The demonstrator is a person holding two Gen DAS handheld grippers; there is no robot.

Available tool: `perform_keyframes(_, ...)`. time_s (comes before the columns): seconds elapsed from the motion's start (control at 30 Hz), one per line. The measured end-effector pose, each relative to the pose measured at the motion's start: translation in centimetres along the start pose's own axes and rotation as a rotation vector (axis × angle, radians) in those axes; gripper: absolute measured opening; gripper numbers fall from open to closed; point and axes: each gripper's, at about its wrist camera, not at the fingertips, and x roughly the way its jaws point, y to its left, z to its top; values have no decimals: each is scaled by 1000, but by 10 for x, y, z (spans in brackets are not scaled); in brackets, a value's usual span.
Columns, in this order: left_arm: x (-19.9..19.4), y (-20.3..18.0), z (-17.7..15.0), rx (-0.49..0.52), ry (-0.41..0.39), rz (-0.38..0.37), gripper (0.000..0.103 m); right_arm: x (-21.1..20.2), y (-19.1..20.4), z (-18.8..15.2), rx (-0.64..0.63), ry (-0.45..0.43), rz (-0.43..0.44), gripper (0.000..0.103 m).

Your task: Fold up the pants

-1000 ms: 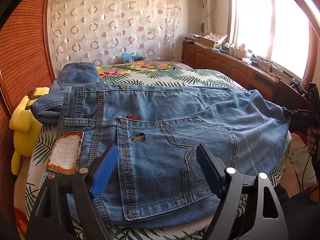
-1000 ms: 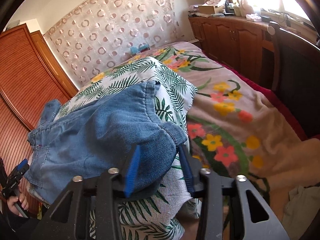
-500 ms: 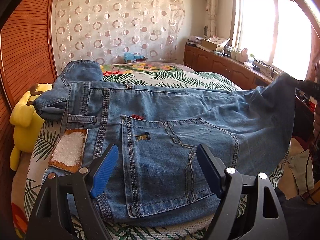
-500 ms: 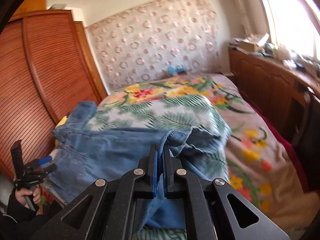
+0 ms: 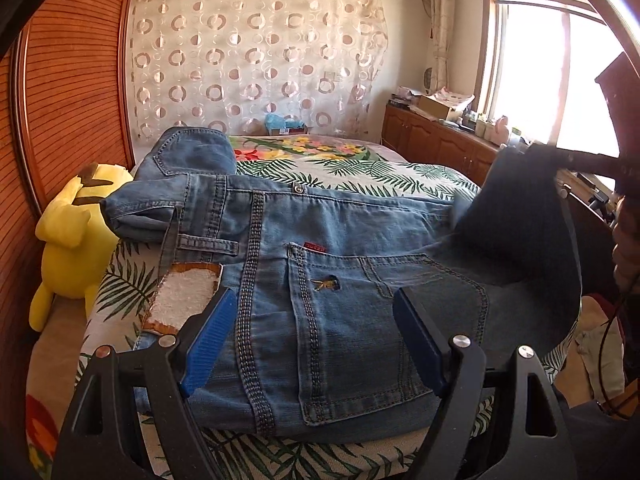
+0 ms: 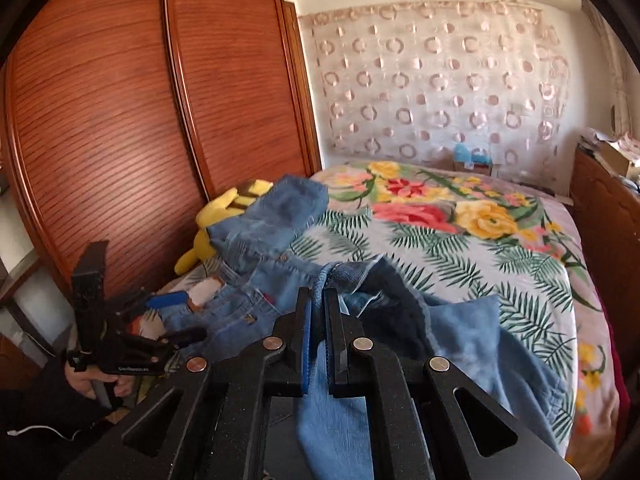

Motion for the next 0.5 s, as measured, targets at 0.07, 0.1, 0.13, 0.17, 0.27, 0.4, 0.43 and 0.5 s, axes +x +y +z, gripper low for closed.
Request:
perform_keyframes(0.07, -1, 1, 1, -13, -4, -12, 81, 16, -3, -1, -3, 44, -16, 4)
perform_keyframes(0.1, -1, 1, 1, -14, -4, -14, 81, 20, -6, -2, -1, 58, -19, 4)
perform_keyframes(0.13, 0, 0, 1, -13, -4, -13, 81, 24, -5, -1, 0, 70, -23, 7)
perform_keyframes(0.17, 0, -1, 1, -11, -4, -14, 81, 27, -6, -2, -1, 81, -30, 9)
perform_keyframes(0.27, 3, -5, 1, -4, 1, -23, 81, 32, -6, 6, -9, 80, -65, 14)
perform_keyframes(0.4, 8, -12, 1, 14, 15, -33, 81, 38, -18, 2, 3, 91, -143, 26)
perform_keyframes(0.43, 11, -15, 2, 21, 19, -36, 81, 39, -21, -3, 6, 97, -162, 30)
perform_keyframes(0.5, 14, -19, 2, 30, 24, -40, 81, 44, -32, -13, 22, 113, -204, 33)
